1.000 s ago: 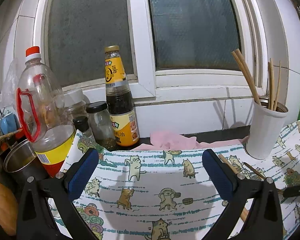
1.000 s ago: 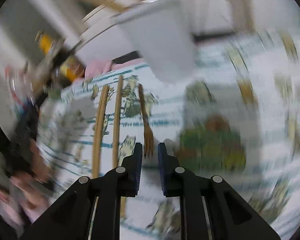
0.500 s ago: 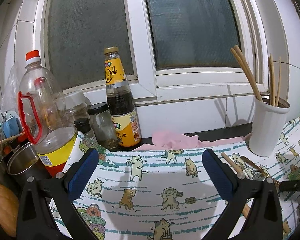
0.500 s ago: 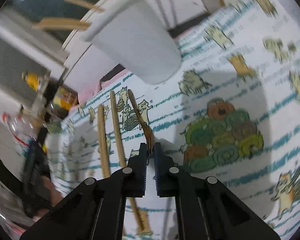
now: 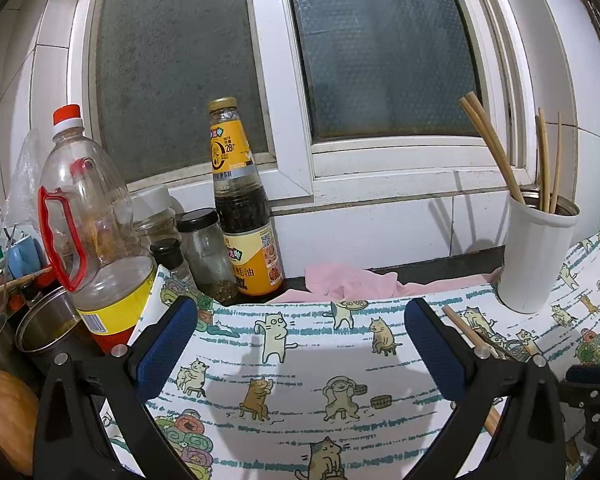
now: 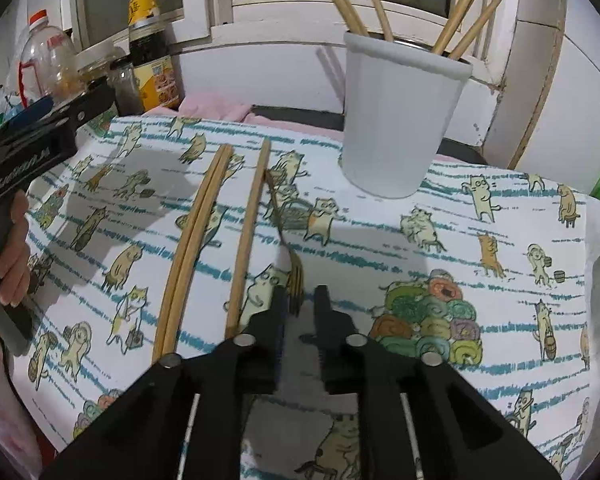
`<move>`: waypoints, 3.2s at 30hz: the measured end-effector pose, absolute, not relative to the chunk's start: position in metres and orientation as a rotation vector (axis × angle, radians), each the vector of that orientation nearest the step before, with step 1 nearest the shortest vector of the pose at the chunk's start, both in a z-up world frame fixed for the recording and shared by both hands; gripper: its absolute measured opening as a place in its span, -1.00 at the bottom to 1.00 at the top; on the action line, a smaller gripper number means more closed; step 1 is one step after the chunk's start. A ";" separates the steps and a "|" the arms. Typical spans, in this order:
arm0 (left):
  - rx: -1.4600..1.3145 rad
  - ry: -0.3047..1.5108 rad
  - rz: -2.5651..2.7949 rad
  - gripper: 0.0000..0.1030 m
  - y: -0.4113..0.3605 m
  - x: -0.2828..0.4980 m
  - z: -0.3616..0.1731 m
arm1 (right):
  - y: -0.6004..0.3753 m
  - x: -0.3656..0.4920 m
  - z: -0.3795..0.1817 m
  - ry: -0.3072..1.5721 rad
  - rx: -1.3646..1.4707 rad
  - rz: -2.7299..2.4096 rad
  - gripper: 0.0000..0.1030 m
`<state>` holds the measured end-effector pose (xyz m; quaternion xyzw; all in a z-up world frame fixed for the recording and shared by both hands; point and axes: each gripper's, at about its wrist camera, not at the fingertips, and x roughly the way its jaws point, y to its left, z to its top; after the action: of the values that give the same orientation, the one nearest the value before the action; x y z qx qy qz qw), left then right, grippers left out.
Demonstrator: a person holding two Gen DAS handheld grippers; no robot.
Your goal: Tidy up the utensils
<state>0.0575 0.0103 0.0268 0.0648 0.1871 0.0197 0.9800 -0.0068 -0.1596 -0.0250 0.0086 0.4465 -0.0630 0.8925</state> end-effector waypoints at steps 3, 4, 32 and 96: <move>0.133 0.379 0.039 0.99 0.011 0.057 0.027 | -0.158 -0.001 -0.025 0.929 -0.002 -0.114 -0.64; 0.133 0.379 0.039 0.99 0.011 0.057 0.027 | -0.156 0.002 -0.026 0.931 -0.004 -0.117 -0.64; 0.084 0.910 -0.274 -0.13 -0.038 0.123 -0.026 | -0.191 0.044 0.045 0.516 0.234 0.141 -0.93; -0.245 0.362 -0.495 -0.89 -0.076 0.095 0.233 | -0.305 0.026 0.093 0.348 0.398 0.054 -0.93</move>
<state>0.0951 -0.0757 0.2326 -0.1205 0.1778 -0.2429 0.9460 0.0261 -0.3052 0.0927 0.1967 0.1718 0.0266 0.9649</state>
